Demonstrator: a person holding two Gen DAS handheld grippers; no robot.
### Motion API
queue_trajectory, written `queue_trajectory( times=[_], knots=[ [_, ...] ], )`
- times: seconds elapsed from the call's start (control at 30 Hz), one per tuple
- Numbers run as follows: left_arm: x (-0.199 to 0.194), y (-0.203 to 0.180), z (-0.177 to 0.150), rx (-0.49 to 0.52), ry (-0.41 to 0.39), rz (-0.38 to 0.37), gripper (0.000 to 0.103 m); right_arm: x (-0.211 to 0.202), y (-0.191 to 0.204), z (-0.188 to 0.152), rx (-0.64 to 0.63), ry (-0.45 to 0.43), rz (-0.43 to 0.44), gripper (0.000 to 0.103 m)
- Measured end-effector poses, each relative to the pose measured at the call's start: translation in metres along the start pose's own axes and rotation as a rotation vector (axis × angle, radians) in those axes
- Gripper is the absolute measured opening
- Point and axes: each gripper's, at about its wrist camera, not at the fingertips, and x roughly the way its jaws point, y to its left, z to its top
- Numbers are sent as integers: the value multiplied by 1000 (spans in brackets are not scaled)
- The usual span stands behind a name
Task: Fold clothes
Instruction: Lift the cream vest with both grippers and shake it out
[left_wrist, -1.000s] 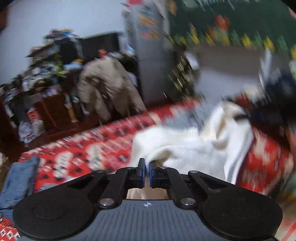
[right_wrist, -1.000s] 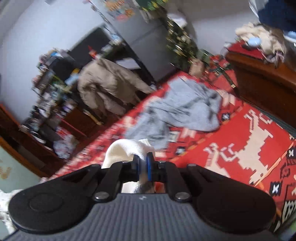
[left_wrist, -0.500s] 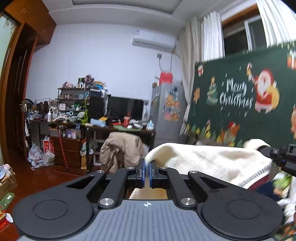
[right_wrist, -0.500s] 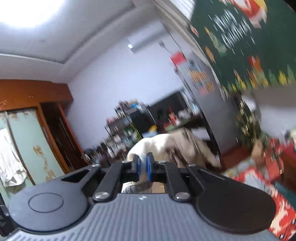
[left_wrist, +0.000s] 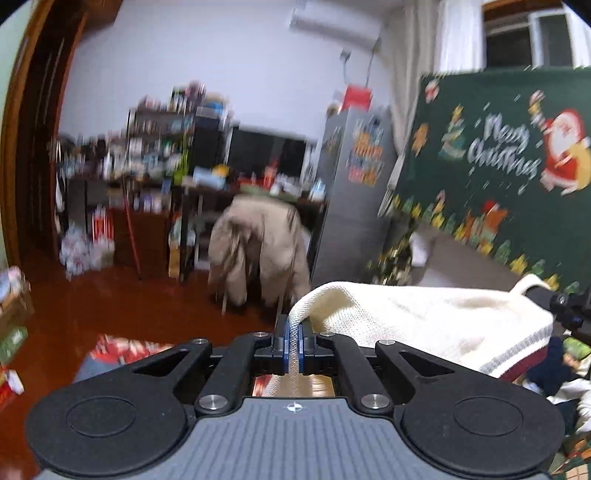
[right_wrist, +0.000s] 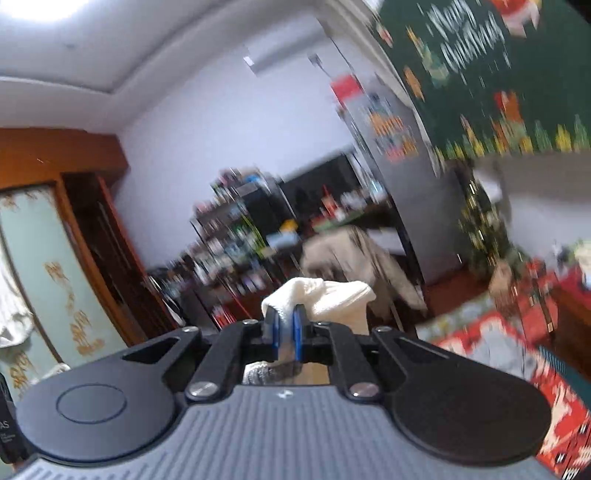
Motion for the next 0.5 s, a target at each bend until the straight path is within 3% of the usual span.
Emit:
queue_trajectory(
  times=[0.23,0.5],
  knots=[
    [166,47,-2,-58,170,84,4,179,-53,-41,-3,162,-85,8],
    [340,96,0,-104,304,163,5,420,-98,-52,-45,239,-149,8]
  ],
)
